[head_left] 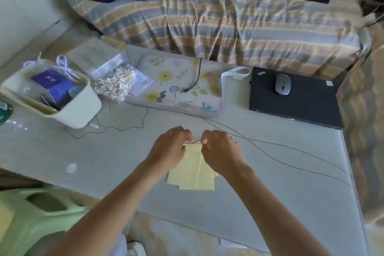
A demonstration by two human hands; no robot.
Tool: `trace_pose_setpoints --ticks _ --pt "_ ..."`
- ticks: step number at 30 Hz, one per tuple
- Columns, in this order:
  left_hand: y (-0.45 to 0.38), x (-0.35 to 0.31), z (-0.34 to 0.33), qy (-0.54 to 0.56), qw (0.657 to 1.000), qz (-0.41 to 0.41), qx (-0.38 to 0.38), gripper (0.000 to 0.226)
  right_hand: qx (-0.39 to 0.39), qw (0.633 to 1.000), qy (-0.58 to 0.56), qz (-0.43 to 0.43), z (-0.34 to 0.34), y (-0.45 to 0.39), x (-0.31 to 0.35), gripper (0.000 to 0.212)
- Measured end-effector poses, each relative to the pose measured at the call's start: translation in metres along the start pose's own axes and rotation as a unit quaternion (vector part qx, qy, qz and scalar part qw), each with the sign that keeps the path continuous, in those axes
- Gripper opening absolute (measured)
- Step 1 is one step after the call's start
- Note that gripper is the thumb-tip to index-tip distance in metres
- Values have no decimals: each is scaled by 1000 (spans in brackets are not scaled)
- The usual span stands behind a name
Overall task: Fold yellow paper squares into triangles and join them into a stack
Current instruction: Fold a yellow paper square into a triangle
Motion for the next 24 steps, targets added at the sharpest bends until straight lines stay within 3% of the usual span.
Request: trace_pose_setpoints --ticks 5,9,12,15,21,24 --pt "-9 13 -63 -25 998 -21 44 35 8 1000 16 18 -51 -18 -24 23" --pt "-6 15 -85 -79 991 -59 89 71 14 999 23 39 -71 -21 -33 24" --pt "-7 14 -92 -107 987 -79 95 84 23 998 25 47 -85 -17 -35 44" --pt "-12 13 -99 -145 981 -91 94 88 18 998 25 56 -91 -18 -35 55" --pt "-13 13 -97 -143 981 -96 93 79 38 997 -19 67 -97 -21 -35 41" --pt "-8 11 -95 -148 980 -97 89 79 33 997 -17 65 -98 -19 -34 45"
Point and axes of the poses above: each hand's wrist, its own y-axis away from the middle knuckle, its own z-axis out of the back of the hand, x = y × z, the point moved 10 cm from there along -y, towards the middle knuckle, and after that the axes turned 11 degrees about -y, right-handed, at the moved point
